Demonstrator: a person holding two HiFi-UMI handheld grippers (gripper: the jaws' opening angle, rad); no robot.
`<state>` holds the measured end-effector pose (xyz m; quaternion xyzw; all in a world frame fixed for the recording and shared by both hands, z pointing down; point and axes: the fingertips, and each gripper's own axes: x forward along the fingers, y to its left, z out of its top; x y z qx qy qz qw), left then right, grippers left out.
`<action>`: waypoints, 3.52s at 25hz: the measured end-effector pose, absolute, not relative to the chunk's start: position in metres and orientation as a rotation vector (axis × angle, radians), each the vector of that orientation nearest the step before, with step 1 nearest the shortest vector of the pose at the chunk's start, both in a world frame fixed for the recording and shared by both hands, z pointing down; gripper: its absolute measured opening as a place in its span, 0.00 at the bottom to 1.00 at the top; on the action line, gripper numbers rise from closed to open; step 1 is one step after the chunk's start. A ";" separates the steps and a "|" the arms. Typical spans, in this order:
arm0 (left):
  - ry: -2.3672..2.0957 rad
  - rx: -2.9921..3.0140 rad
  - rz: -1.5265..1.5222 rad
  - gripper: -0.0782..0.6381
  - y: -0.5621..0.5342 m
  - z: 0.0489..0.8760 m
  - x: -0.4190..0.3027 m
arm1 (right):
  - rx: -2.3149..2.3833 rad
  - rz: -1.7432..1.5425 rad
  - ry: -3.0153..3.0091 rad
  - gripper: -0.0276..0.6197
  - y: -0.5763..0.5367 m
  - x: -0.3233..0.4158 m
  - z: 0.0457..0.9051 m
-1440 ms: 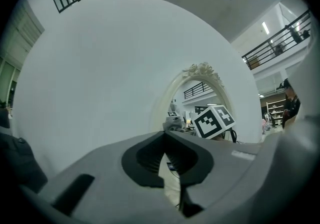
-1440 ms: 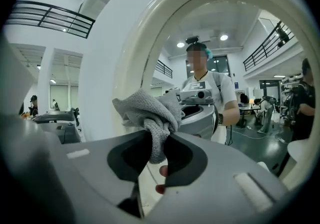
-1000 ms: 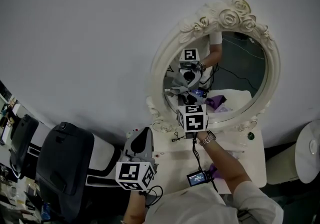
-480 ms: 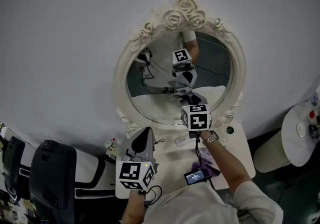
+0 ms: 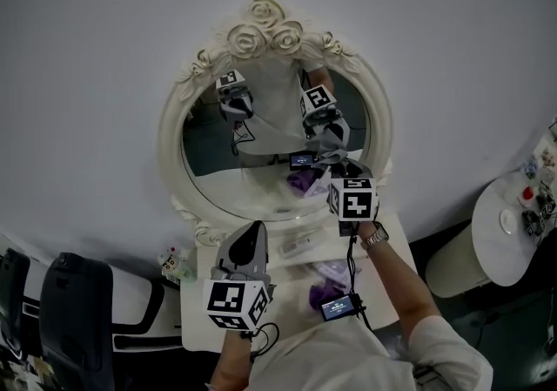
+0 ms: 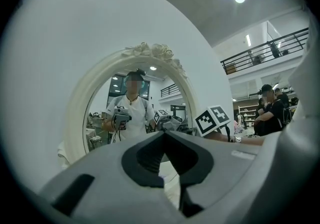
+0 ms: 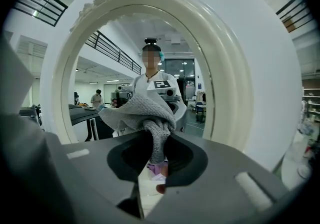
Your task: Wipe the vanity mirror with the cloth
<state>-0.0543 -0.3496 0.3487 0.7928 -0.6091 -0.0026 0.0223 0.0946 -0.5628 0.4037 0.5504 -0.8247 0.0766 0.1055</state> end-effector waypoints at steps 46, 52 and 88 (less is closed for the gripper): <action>-2.133 2.205 0.041 0.11 -0.264 0.367 -0.209 | 1.159 0.246 -2.596 0.15 -0.476 -0.184 0.455; -2.052 2.269 0.060 0.11 -0.284 0.372 -0.164 | 1.251 0.249 -2.556 0.15 -0.497 -0.121 0.457; -1.886 2.335 0.026 0.11 -0.312 0.389 -0.088 | 1.499 0.342 -2.365 0.15 -0.516 0.039 0.484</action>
